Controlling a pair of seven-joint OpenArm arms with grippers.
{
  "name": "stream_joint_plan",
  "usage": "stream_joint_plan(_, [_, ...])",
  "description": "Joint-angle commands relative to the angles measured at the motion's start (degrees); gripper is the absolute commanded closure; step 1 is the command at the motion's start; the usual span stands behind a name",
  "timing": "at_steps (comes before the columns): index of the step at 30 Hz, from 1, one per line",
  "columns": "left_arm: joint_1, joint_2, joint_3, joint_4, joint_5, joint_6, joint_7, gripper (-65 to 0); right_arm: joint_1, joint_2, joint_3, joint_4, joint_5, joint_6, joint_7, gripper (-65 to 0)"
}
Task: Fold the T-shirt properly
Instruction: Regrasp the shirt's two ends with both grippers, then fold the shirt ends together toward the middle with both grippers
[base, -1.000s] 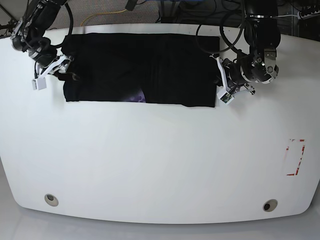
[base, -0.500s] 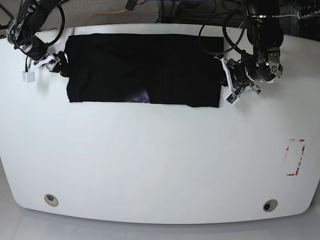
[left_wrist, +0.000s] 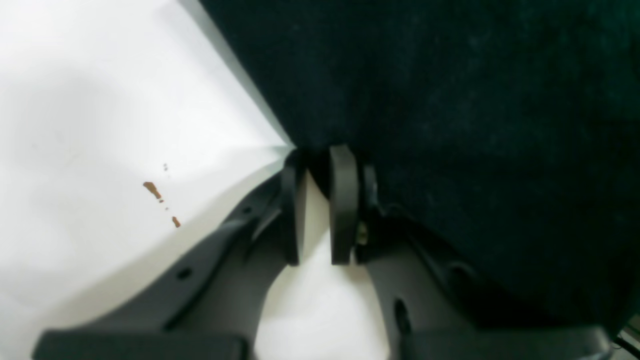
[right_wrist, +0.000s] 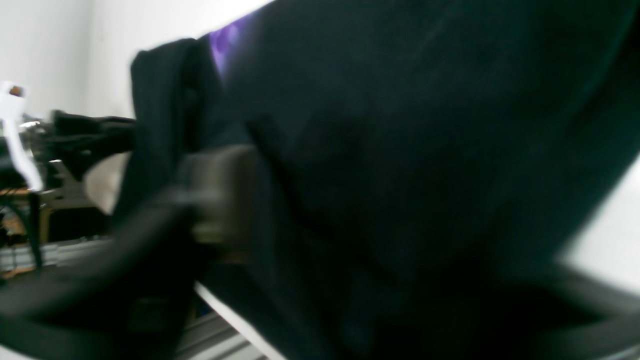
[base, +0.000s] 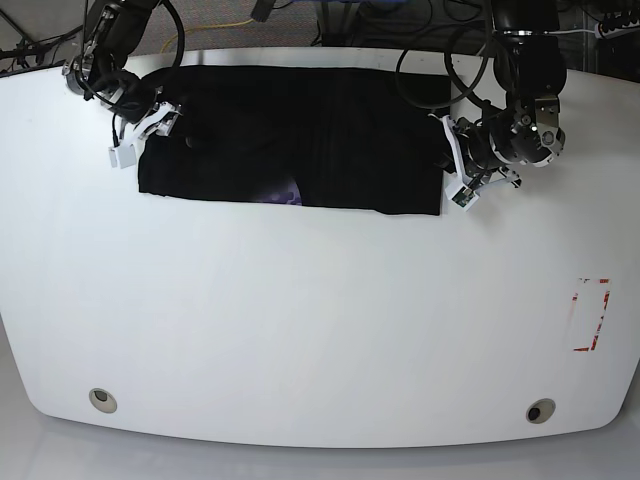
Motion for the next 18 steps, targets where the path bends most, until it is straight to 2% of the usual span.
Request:
stream_joint_plan(1, [0.37,-0.36,-0.12,-0.14,2.66,0.12,2.91,-6.1,0.93,0.58,-0.24,0.9,1.15,-0.01,1.29,-16.5])
stream_joint_plan(2, [0.37,-0.36,-0.12,-0.14,2.66,0.12,2.91,-6.1,1.1,0.84,-0.41,0.9,1.15,-0.01,1.47,-7.3])
stream_joint_plan(3, [0.37,-0.36,-0.12,-0.14,2.66,0.12,2.91,-6.1,1.01,1.02,-0.5,0.99,1.15,-0.01,1.47,-1.1])
stream_joint_plan(4, [0.37,-0.36,-0.12,-0.14,2.66,0.12,2.91,-6.1,1.01,1.02,-0.41,1.08,1.15,-0.01,1.47,0.0])
stream_joint_plan(7, [0.28,-0.19,-0.12,-0.23,2.66,0.12,2.91,-6.1,0.93,1.11,-0.15,4.25,0.88,-0.01,1.64,0.0])
stream_joint_plan(9, [0.28,1.48,-0.12,-0.23,2.66,0.12,2.91,-6.1,0.57,1.11,-0.41,8.29,-1.4,-0.01,1.64,0.0])
stream_joint_plan(12, [0.19,2.89,0.14,-0.32,2.66,0.12,2.91,-6.1,0.31,0.49,-0.68,14.97,-4.83,-2.25,1.64,0.0])
stream_joint_plan(14, [0.19,4.47,0.14,-0.41,2.75,0.12,2.91,-6.3,0.31,-1.09,-2.35,19.37,-6.06,-3.48,1.56,0.0])
stream_joint_plan(18, [-0.51,6.67,0.23,-0.41,2.75,0.12,2.82,-6.3,0.84,-1.88,-7.18,23.94,-6.15,-3.57,1.56,0.0])
